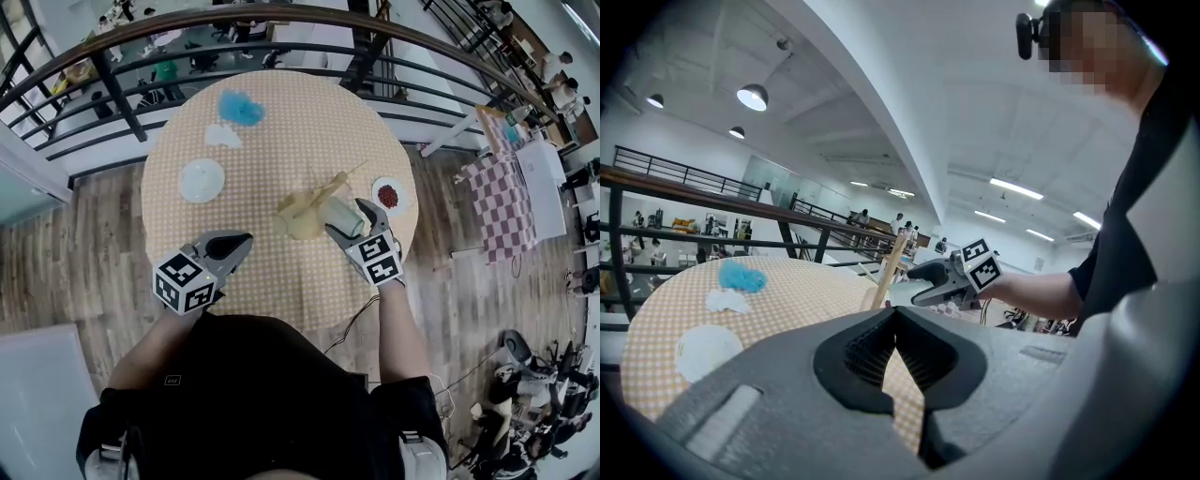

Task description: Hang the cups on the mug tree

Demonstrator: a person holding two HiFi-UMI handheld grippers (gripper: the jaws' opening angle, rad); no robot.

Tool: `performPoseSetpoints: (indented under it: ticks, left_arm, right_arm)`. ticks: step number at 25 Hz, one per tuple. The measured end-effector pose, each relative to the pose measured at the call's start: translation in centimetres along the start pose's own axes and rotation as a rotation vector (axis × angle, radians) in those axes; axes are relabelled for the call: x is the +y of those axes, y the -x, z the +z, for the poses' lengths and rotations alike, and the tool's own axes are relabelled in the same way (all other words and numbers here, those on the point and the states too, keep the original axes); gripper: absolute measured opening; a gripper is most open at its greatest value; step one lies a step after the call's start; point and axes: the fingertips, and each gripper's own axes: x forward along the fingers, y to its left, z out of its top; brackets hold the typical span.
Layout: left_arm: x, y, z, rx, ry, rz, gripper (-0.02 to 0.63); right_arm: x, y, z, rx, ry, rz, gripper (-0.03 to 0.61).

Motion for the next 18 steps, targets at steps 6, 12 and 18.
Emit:
performPoseSetpoints:
  ticks: [6, 12, 18]
  left_arm:
    - [-0.6, 0.3, 0.0, 0.000, -0.009, 0.001, 0.006]
    - [-1.9, 0.7, -0.5, -0.006, -0.029, 0.023, 0.006]
    - [-4.8, 1.9, -0.9, -0.025, -0.022, 0.053, 0.006]
  right_arm:
    - [-0.3, 1.9, 0.9, -0.077, -0.065, -0.007, 0.368]
    - [-0.4, 5.0, 2.1, -0.186, -0.056, -0.072, 0.368]
    - [1.9, 10.1, 5.4, -0.379, -0.039, -0.154, 0.348]
